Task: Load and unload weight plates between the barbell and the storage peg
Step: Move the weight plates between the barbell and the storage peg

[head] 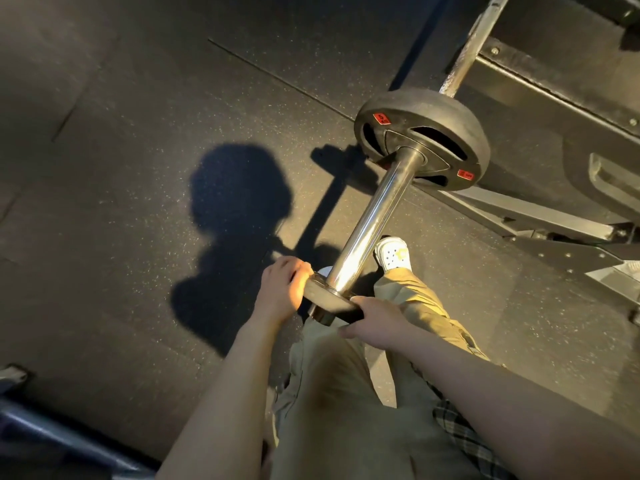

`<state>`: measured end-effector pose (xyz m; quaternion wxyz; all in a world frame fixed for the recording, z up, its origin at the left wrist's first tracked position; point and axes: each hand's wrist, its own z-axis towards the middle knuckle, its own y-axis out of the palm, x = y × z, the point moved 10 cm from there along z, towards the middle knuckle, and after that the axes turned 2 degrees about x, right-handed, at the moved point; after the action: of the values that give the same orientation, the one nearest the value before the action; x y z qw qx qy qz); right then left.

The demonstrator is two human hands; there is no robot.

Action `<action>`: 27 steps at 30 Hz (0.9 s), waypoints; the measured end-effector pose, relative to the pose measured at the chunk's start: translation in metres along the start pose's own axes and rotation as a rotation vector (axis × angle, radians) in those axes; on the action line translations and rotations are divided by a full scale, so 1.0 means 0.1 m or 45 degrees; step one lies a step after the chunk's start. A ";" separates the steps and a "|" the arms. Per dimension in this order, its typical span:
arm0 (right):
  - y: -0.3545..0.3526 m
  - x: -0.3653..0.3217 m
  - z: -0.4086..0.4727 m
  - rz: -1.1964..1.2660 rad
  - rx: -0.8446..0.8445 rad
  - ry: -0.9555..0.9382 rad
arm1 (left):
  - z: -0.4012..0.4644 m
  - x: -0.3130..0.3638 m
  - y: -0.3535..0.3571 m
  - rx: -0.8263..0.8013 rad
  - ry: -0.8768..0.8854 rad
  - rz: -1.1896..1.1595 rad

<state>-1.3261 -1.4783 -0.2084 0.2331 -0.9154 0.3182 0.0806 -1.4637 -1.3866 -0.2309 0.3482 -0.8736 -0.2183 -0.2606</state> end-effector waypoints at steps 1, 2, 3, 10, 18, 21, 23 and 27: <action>0.05 0.04 -0.01 -0.003 -0.008 -0.002 | -0.04 0.01 0.03 0.007 0.041 0.127; 0.08 0.08 -0.02 0.009 -0.018 0.004 | -0.08 0.04 0.03 0.046 0.060 0.193; 0.13 0.09 -0.03 0.025 -0.028 0.005 | -0.13 0.02 0.02 0.097 0.047 0.208; 0.40 -0.25 0.00 -0.164 0.047 -0.011 | -0.35 -0.56 0.01 0.193 -0.436 -0.430; 0.26 -0.29 -0.28 -0.351 0.010 -0.059 | -0.54 -0.64 0.37 -0.102 -0.542 -0.465; 0.19 -0.11 -0.42 -0.519 -0.047 -0.083 | -0.69 -0.60 0.64 -0.230 -0.550 -0.474; 0.13 0.04 -0.47 -0.621 -0.044 -0.097 | -0.78 -0.54 0.85 -0.328 -0.539 -0.472; -0.07 0.55 -0.62 -0.692 0.008 -0.047 | -0.88 -0.09 1.21 -0.514 -0.423 -0.263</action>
<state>-1.2787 -1.5328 -0.1672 0.2546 -0.9649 0.0570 0.0308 -1.4296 -1.5320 -0.2417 0.0982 -0.9292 -0.3039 -0.1860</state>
